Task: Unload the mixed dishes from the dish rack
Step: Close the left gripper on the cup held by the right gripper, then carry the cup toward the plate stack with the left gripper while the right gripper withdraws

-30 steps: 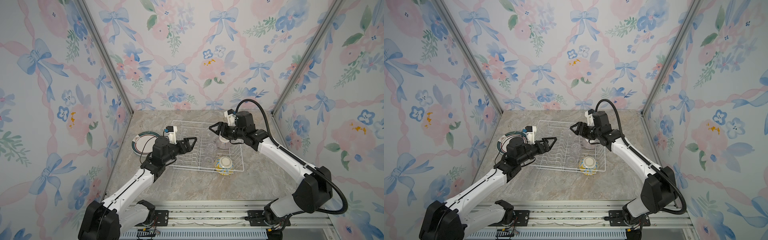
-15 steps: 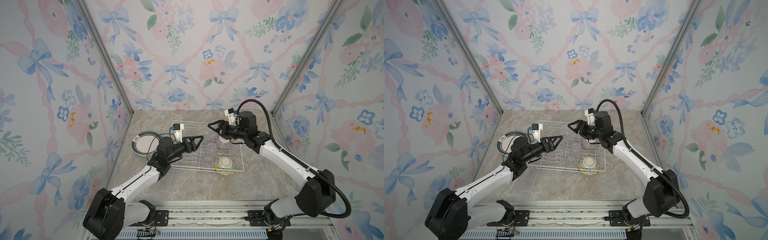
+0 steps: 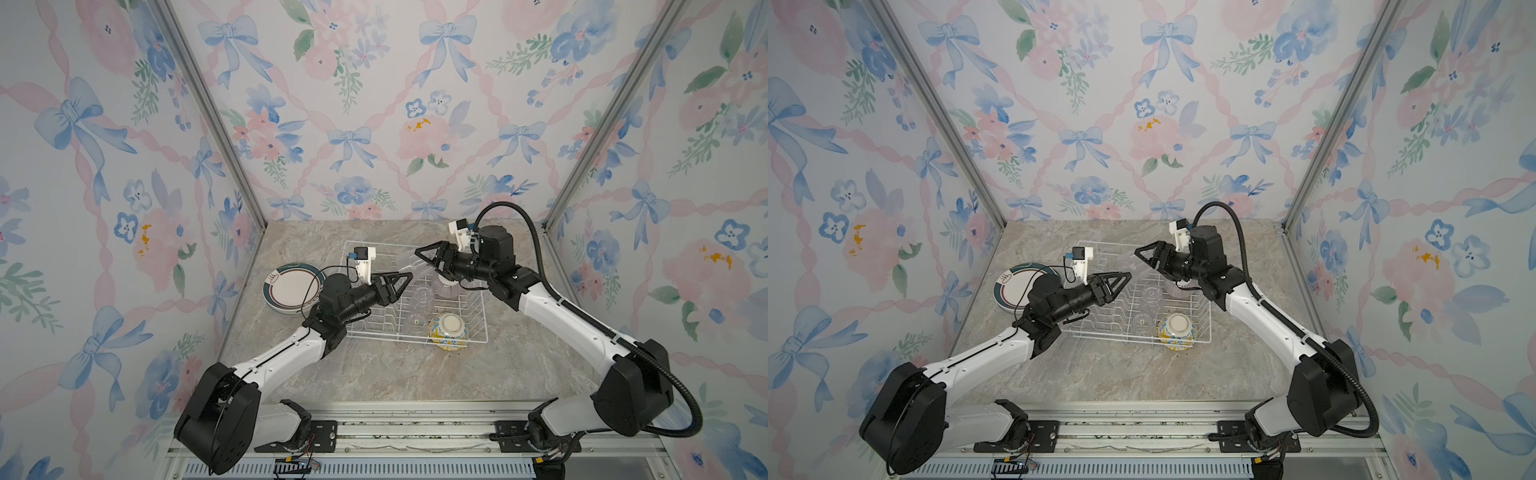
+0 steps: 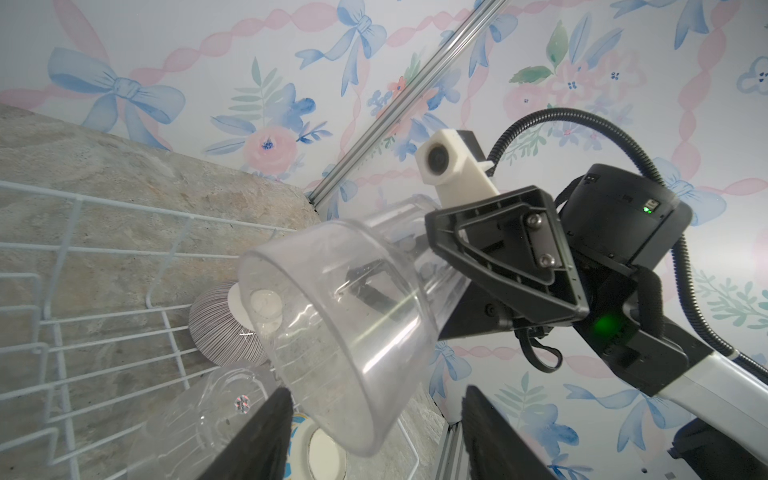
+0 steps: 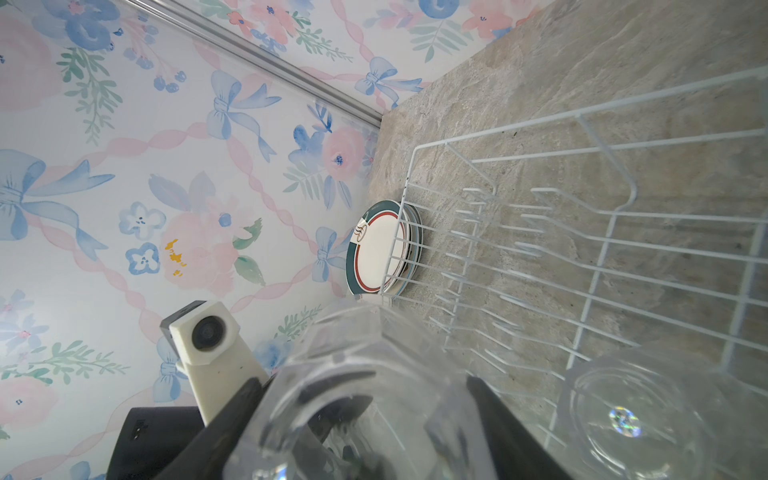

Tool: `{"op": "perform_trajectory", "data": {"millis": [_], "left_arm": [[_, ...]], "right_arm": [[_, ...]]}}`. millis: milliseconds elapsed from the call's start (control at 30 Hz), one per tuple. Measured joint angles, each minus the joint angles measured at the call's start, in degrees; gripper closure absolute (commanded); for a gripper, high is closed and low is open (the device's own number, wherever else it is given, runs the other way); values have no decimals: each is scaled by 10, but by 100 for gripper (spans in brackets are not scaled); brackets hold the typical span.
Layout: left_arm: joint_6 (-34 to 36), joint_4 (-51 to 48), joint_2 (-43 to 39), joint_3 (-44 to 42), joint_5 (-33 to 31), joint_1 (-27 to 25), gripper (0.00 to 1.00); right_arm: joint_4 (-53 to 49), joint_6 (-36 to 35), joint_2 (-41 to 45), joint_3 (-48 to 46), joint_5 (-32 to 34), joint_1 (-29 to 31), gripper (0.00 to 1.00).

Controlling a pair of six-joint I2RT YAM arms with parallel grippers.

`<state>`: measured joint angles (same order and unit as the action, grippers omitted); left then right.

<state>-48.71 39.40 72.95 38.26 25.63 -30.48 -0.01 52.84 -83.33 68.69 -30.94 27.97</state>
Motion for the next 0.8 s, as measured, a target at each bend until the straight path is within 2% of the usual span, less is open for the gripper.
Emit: {"op": "perform_trajectory", "data": {"millis": [267, 533, 667, 767, 800], "left_arm": [[-6, 12, 34, 28, 9, -11, 42], [-10, 17, 58, 57, 13, -21, 54], [-12, 24, 65, 63, 19, -25, 68], [-20, 28, 66, 63, 32, -28, 98], [-24, 43, 65, 63, 38, -31, 100]], "right_arm": [[28, 20, 4, -13, -13, 0, 66], [36, 30, 6, -23, -18, 3, 65], [37, 34, 6, -25, -15, 6, 64], [47, 42, 6, -26, -9, 6, 59], [53, 57, 6, -27, -7, 6, 58]]}}
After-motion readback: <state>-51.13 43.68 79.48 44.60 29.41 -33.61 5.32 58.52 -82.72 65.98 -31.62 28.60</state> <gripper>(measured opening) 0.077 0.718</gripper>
